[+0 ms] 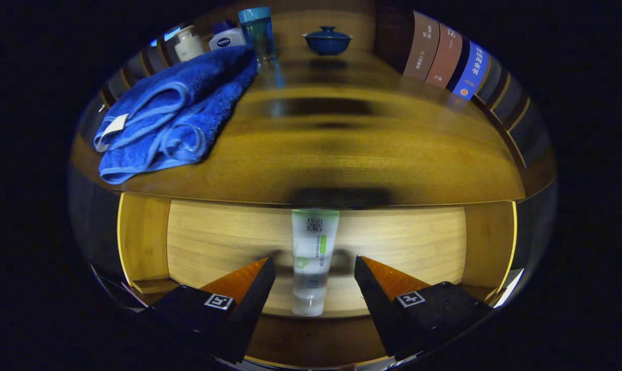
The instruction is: Pull open the drawer, take out the items inside it, and place them on the countertop above the cabinet.
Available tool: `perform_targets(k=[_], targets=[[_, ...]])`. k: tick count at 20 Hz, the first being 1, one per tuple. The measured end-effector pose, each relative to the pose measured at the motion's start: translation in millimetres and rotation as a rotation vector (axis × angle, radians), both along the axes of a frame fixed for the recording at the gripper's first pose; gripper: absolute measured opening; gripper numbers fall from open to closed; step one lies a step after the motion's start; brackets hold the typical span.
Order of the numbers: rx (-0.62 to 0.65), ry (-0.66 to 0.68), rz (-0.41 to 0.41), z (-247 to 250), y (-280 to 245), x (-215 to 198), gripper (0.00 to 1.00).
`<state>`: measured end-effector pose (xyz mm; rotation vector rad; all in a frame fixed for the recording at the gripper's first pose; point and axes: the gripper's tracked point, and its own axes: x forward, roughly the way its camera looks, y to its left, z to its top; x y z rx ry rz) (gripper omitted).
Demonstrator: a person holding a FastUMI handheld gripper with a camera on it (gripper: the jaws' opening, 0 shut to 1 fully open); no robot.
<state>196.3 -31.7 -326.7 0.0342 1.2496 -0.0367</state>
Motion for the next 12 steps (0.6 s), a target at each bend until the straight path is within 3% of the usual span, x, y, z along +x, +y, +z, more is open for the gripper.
perform_targets(k=[2, 10, 11, 12], targets=[[-0.012, 0.015, 0.002, -9, 1, 1, 0.98], [-0.025, 0.054, -0.005, -29, 5, -4, 0.50], [-0.027, 0.078, 0.027, -29, 6, -9, 0.37], [-0.025, 0.078, 0.024, -27, 6, -11, 0.37]])
